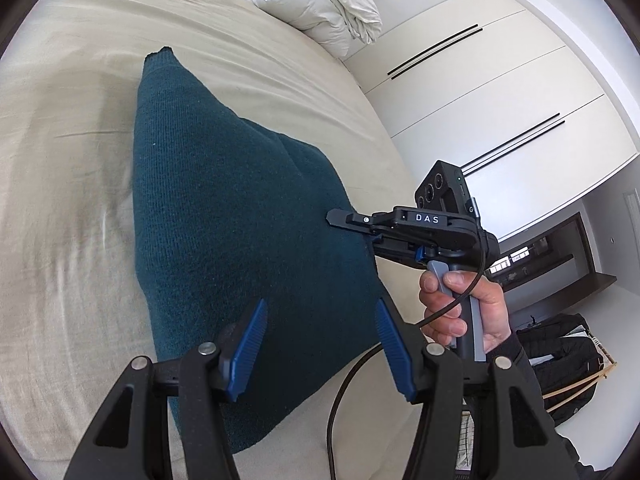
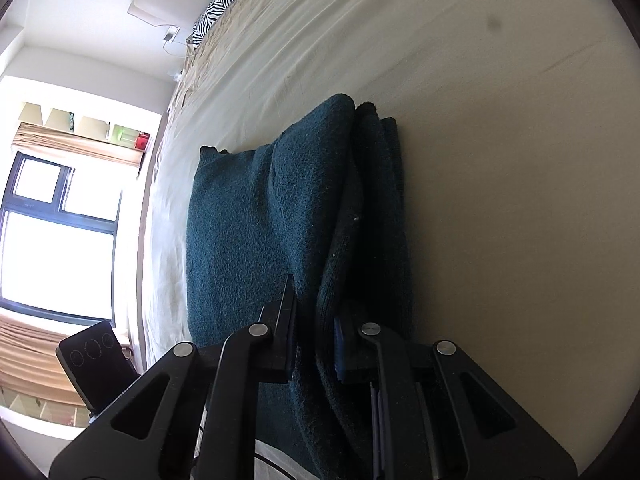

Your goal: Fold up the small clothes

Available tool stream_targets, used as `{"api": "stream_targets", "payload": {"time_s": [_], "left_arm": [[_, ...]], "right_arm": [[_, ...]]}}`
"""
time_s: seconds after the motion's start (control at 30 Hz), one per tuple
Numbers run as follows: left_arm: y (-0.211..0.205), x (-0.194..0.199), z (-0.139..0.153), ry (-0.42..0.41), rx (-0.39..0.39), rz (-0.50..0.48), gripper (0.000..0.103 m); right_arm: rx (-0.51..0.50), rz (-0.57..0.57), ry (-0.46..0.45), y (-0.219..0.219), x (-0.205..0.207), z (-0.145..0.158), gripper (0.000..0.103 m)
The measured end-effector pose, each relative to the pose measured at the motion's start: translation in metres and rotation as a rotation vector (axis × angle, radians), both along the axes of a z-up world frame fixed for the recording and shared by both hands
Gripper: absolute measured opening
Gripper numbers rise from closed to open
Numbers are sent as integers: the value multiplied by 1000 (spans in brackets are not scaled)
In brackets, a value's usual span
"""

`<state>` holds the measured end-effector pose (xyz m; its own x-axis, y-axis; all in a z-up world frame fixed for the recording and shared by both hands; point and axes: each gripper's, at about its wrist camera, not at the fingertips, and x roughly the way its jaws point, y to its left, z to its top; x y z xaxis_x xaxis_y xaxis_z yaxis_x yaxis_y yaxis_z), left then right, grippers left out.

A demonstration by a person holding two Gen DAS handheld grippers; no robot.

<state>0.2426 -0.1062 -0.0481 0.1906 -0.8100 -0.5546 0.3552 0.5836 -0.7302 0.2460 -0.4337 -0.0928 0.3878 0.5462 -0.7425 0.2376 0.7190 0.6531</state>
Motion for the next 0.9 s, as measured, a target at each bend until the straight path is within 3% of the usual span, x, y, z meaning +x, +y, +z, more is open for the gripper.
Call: {"api": "stream_targets", "payload": {"time_s": [0.43,0.57,0.63,0.73,0.83,0.9], "left_arm": [[-23,-8,-14,-15,82,-34,59],[-28,-7,-21,-15,98,-30,58],[-25,-10,-17,-26,89,-28,59],[-25,-13,-12,-45,86,-23,59],[-28,-16,-15,-53,97,-26,59],[-32,-19,-17,-58,107,-29,59]], "right_arm": [[63,-32,2,9,7,-32,12],[134,-64,1,-3,0,-44,16],[100,-89,20,-5,-9,-35,20],[-11,-111,-42,-3,-26,0,22],[78,-48,-154,19,-44,27,24],[88,18,-171,42,-51,29,24]]}}
